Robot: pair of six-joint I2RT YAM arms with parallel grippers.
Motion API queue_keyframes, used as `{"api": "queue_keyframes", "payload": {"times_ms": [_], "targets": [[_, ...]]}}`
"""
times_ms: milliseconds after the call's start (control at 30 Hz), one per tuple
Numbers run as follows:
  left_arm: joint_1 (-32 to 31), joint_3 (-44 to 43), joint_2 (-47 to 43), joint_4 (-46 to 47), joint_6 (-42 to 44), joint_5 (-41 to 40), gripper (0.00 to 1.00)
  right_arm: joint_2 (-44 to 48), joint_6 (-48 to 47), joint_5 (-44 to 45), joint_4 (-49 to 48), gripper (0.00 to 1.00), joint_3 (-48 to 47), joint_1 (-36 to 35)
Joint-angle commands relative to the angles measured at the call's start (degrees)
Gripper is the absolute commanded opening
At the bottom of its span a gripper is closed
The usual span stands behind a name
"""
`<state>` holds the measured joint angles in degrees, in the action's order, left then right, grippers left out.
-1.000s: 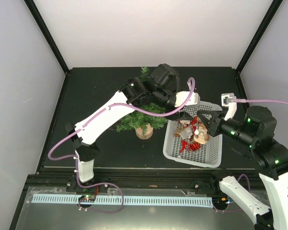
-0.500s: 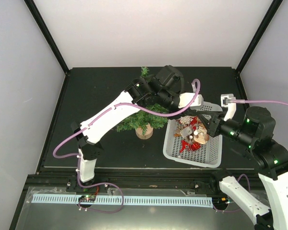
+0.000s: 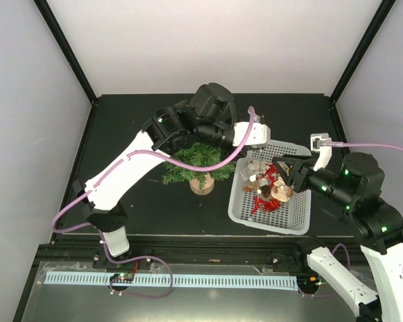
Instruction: Decorate the small christmas tree
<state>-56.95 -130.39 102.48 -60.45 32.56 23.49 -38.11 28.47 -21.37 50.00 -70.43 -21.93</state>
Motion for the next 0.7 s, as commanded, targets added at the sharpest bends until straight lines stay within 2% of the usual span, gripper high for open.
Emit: {"api": "queue_keyframes", "payload": {"times_ms": [0, 100, 200, 300, 467, 667], "targets": [[-0.8, -3.5, -1.7, -1.2, 2.4, -3.8, 0.02, 1.3, -1.2, 4.9, 0.3, 0.47, 0.6, -0.4], [-0.9, -4.5, -2.5, -1.1, 2.7, -4.7, 0.02, 1.2, -2.3, 6.2, 2.0, 0.44, 2.1, -0.4], [-1.2, -4.8, -3.1, -0.8, 2.8, -5.4, 0.01, 1.5, -3.0, 3.1, 2.1, 0.39, 5.6, -0.4], [-1.4, -4.8, -3.3, -0.5, 2.9, -6.3, 0.01, 2.4, -3.9, -0.3, 1.5, 0.39, 10.2, -0.4], [-1.4, -5.0, -3.2, 0.1, 2.7, -7.7, 0.02, 7.4, -3.7, 0.3, -0.3, 0.38, 18.0, -0.4], [-1.4, -5.1, -2.6, 0.4, 2.2, -7.8, 0.02, 12.4, -2.1, -3.4, -4.0, 0.40, 27.6, -0.3]]}}
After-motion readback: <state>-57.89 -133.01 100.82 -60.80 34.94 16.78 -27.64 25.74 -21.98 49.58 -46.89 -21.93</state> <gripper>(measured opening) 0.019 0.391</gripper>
